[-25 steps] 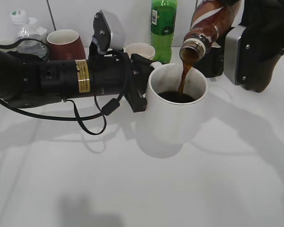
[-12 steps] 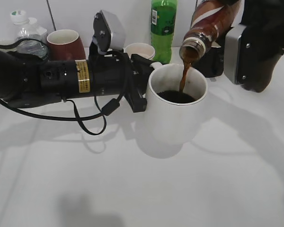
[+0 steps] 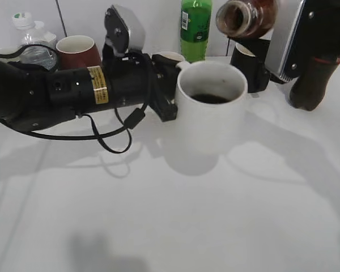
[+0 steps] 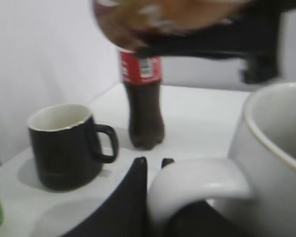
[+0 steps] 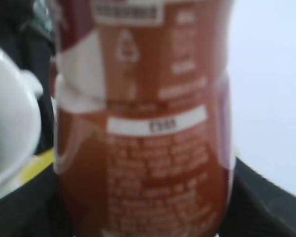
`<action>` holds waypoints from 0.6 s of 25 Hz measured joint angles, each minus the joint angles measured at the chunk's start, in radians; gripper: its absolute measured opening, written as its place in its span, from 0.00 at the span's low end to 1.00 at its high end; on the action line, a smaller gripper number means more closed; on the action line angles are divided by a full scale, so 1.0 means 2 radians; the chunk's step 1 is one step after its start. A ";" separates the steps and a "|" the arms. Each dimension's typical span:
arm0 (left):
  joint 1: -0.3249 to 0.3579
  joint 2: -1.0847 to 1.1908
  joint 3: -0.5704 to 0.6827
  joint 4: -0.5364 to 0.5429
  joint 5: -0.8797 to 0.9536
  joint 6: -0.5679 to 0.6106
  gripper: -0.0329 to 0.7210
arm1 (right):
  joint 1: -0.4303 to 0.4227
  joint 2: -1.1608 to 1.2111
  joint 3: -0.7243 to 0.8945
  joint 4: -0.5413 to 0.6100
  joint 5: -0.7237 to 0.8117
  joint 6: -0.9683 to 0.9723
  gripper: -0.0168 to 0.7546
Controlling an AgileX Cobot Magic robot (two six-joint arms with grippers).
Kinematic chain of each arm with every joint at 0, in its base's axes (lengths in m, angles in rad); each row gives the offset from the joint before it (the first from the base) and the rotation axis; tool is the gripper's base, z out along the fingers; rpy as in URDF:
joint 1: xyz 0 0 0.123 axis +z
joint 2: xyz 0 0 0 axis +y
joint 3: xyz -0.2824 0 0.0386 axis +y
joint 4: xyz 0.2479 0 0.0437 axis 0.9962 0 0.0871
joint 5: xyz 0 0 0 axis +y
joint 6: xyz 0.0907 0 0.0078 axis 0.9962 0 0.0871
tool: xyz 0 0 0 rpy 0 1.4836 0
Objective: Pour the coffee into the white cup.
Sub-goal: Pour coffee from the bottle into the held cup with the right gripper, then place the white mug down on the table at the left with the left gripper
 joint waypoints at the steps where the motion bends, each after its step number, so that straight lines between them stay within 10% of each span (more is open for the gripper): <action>1: 0.000 0.000 0.000 -0.011 0.000 0.001 0.11 | 0.000 0.000 0.000 -0.010 -0.009 0.027 0.72; 15: 0.040 -0.022 0.052 -0.095 0.008 0.012 0.11 | 0.000 0.000 0.000 -0.036 -0.021 0.401 0.72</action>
